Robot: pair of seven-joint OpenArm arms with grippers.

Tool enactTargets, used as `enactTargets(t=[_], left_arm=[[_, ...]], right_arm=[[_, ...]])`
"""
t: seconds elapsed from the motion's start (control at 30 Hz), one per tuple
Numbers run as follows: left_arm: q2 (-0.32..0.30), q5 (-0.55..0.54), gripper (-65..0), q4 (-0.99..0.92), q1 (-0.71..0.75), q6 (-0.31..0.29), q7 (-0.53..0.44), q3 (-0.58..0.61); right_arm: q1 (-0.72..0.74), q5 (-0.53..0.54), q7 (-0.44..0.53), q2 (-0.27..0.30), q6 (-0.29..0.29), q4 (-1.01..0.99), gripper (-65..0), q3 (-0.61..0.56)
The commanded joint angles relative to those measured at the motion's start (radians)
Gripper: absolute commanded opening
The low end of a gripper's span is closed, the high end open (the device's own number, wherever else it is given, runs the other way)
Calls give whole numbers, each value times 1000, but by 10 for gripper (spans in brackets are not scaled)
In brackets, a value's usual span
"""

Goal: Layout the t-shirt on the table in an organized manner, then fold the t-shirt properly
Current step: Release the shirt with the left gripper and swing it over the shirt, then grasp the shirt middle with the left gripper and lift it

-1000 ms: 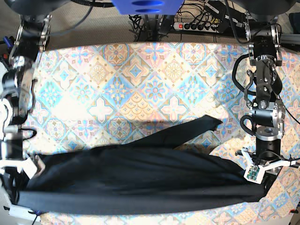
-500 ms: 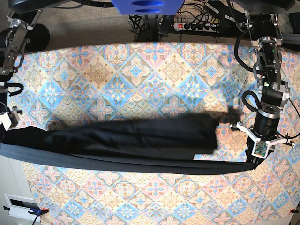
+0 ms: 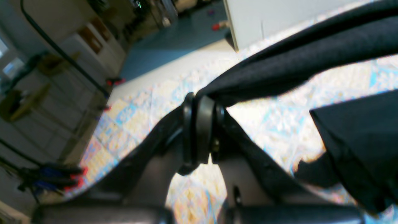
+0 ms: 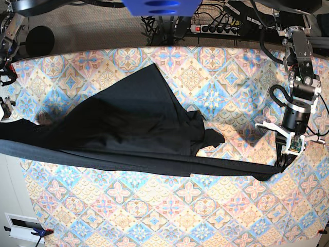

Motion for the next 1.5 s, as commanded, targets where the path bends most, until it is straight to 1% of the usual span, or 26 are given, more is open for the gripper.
enactTargets(t=[0.0, 0.17, 0.3, 0.37, 0.4, 0.47, 0.57, 0.63, 0.77, 0.9, 0.97, 1.03, 1.1, 1.23, 1.3, 1.37, 1.47], left_arm=[[-15, 18, -650, 9, 16, 38, -3, 2], [-15, 27, -650, 6, 88, 39, 3, 143], [-13, 32, -650, 4, 85, 47, 4, 257], [-7, 66, -650, 4, 49, 48, 26, 332], [10, 86, -650, 3, 29, 48, 52, 369], [57, 141, -650, 1, -24, 48, 139, 438], [150, 247, -650, 0, -126, 44, 270, 566], [205, 311, -650, 0, -185, 42, 322, 668], [301, 437, -650, -37, -285, 39, 390, 855], [374, 537, -650, -157, -340, 39, 394, 1021], [413, 580, -650, -230, -376, 39, 394, 1084], [447, 587, -650, -286, -396, 39, 394, 1110], [478, 584, -650, -327, -409, 39, 394, 1111], [489, 581, -645, -358, -409, 39, 400, 1114], [482, 581, -613, -359, -402, 38, 405, 1116], [472, 581, -553, -359, -373, 24, 405, 1116], [429, 581, -417, -361, -336, -50, 409, 1142]], right_arm=[[-7, -5, -34, 19, -43, 6, -650, 20], [-11, -5, -34, 10, -43, 3, -650, -10], [15, -7, -34, -33, -43, 3, -650, -39], [26, -7, -34, -55, -43, 3, -650, -43], [26, -7, -34, -61, -43, 2, -650, -43], [26, -7, -34, -65, -43, 0, -650, -43], [26, -7, -34, -65, -43, -1, -650, -43], [27, -7, -34, -67, -43, -3, -650, -43], [27, -7, -42, -67, -43, -3, -650, -43], [27, -7, -42, -67, -43, -4, -650, -43], [27, -7, -42, -67, -43, -4, -650, -43], [27, -7, -42, -67, -43, -4, -650, -43], [27, -7, -43, -67, -43, -6, -650, -43], [27, -7, -43, -68, -43, -6, -650, -43], [26, -7, -43, -68, -43, -7, -650, -43], [24, -7, -43, -68, -43, -12, -650, -43], [23, -7, -43, -68, -43, -14, -650, -43]])
